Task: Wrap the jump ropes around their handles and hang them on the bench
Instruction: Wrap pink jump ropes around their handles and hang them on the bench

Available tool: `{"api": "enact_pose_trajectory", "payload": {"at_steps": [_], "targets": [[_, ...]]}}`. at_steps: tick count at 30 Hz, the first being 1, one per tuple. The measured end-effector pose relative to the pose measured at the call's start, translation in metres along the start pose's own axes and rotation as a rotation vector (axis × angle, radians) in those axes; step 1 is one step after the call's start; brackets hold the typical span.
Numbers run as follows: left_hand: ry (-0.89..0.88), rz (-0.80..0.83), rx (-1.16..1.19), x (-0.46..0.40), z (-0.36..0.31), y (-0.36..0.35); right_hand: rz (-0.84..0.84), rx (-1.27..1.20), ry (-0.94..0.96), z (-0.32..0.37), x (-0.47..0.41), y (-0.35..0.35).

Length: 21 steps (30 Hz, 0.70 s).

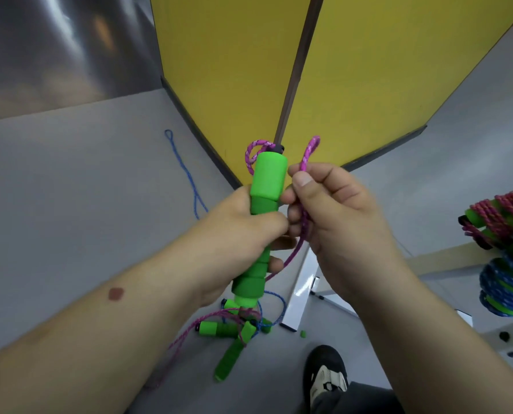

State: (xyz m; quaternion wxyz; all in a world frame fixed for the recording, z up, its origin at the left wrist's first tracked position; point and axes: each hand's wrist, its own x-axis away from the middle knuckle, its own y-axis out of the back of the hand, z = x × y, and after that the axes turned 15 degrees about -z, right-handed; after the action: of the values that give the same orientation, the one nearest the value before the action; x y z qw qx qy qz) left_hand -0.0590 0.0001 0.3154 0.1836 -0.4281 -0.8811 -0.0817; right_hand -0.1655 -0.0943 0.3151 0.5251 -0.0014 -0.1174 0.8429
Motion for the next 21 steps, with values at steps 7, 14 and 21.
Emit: {"api": "enact_pose_trajectory", "payload": {"at_steps": [7,14,21], "targets": [[-0.064,-0.018,0.079,-0.002,-0.001,-0.002,-0.08,-0.043,-0.014,-0.008,-0.003,0.005],[-0.126,0.02,0.048,-0.006,0.001,-0.004,-0.114,0.06,0.025,-0.011,-0.007,0.008],[-0.119,-0.105,0.294,-0.012,-0.008,0.0,0.054,-0.008,-0.181,-0.011,0.0,0.001]]}}
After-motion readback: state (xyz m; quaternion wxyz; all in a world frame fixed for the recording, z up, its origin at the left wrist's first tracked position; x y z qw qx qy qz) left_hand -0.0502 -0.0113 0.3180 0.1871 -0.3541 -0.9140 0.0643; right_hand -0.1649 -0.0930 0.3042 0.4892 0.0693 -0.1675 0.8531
